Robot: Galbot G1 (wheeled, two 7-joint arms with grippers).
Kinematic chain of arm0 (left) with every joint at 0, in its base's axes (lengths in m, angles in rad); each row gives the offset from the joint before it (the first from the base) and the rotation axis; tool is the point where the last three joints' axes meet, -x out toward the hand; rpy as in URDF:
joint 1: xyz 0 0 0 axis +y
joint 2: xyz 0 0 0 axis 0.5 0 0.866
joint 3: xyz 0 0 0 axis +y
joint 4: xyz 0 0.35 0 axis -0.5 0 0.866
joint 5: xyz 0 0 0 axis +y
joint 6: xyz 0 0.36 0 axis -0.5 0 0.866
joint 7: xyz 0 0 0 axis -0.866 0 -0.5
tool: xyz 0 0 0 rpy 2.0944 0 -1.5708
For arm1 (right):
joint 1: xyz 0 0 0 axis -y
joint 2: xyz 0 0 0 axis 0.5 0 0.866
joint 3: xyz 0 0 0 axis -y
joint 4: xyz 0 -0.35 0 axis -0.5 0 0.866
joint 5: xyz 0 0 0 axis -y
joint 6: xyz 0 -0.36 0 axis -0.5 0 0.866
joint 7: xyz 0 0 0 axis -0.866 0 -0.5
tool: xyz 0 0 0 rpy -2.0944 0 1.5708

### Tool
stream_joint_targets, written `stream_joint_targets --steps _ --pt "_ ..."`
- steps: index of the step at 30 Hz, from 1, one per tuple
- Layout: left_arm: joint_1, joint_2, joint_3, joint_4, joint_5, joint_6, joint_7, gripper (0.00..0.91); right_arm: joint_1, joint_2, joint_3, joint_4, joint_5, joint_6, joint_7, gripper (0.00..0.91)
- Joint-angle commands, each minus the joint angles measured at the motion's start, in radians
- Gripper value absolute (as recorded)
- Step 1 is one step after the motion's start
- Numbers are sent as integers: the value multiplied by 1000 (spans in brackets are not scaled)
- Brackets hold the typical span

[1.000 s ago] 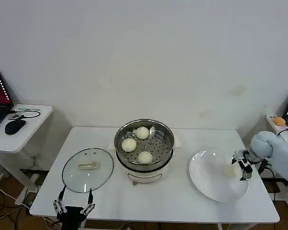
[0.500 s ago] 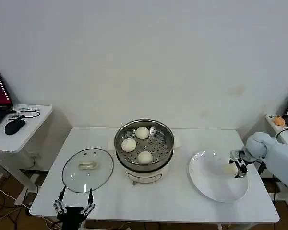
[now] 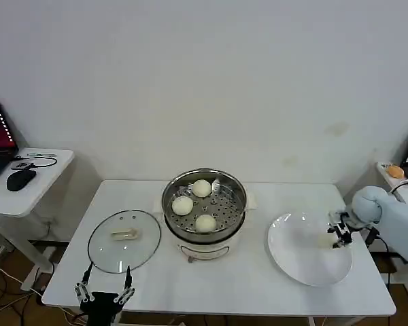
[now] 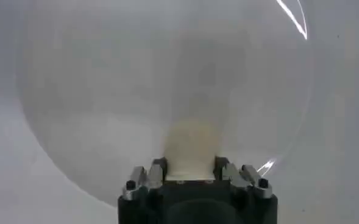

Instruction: Take steamed baozi put them in steamer then cover it.

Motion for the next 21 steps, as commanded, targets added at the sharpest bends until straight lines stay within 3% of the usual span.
stream_joint_targets --steps 1,7,11,16,21 --pt "-4 4 3 -3 1 1 1 907 139 -85 -44 128 82 -33 -3 494" --pt "-16 11 12 4 5 2 1 907 330 -137 -96 264 186 -94 -13 494" --pt "-27 16 18 9 6 3 2 907 485 -128 -199 337 281 -135 0 494" --pt "-41 20 22 12 8 6 4 907 662 -59 -328 400 389 -195 40 504" --pt "-49 18 20 18 12 6 3 907 768 93 -424 435 508 -261 94 504"
